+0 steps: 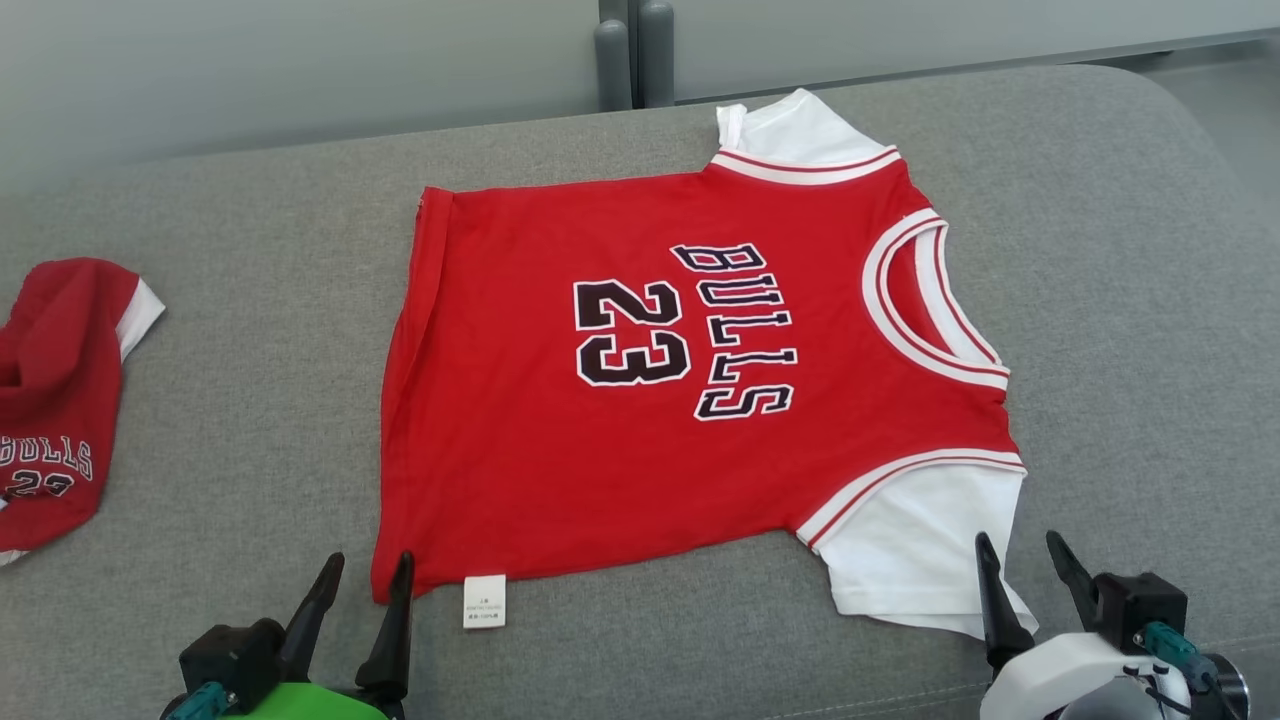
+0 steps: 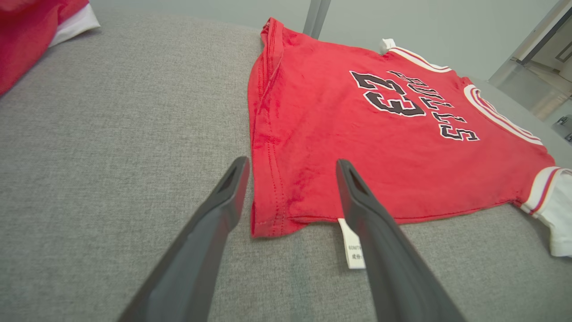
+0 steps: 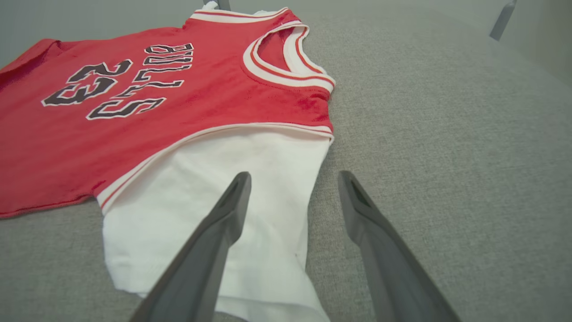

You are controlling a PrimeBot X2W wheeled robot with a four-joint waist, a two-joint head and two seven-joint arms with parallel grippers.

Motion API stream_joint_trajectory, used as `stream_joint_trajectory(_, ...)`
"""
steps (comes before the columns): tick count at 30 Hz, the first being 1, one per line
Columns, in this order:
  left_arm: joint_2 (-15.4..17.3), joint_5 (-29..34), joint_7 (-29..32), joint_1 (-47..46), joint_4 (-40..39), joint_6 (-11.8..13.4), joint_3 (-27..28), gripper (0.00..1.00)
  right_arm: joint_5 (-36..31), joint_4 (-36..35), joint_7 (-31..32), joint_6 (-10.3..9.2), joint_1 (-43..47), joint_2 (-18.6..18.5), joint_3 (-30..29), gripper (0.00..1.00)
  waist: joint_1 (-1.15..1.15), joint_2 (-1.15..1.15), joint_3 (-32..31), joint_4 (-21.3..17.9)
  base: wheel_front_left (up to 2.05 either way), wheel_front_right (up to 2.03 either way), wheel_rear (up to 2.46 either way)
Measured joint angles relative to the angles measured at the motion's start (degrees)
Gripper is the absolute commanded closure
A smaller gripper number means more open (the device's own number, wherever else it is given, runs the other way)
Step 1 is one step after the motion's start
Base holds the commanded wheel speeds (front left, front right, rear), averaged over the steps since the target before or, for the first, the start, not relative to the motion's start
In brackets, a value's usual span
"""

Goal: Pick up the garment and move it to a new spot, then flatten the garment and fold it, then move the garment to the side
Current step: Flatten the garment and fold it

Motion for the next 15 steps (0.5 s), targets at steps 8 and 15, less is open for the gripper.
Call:
stream_joint_trajectory(8, -0.3, 0.0, 0.0, -1.3, -0.3, -0.5, 1.9, 0.0, -0.3, 4.5, 0.0, 1.08, 1.3, 0.2, 1.3, 0.0, 0.0, 0.0, 2.1, -0.6, 0.0, 0.0, 0.0)
stream_joint_trajectory(15, -0.6, 0.5, 0.0, -2.3, -0.1, -0.5, 2.2, 0.0, -0.3, 7.6, -0.4, 2.74, 1.3, 0.4, 2.4, 0.0, 0.0, 0.0, 2.6, -0.9, 0.0, 0.0, 0.0)
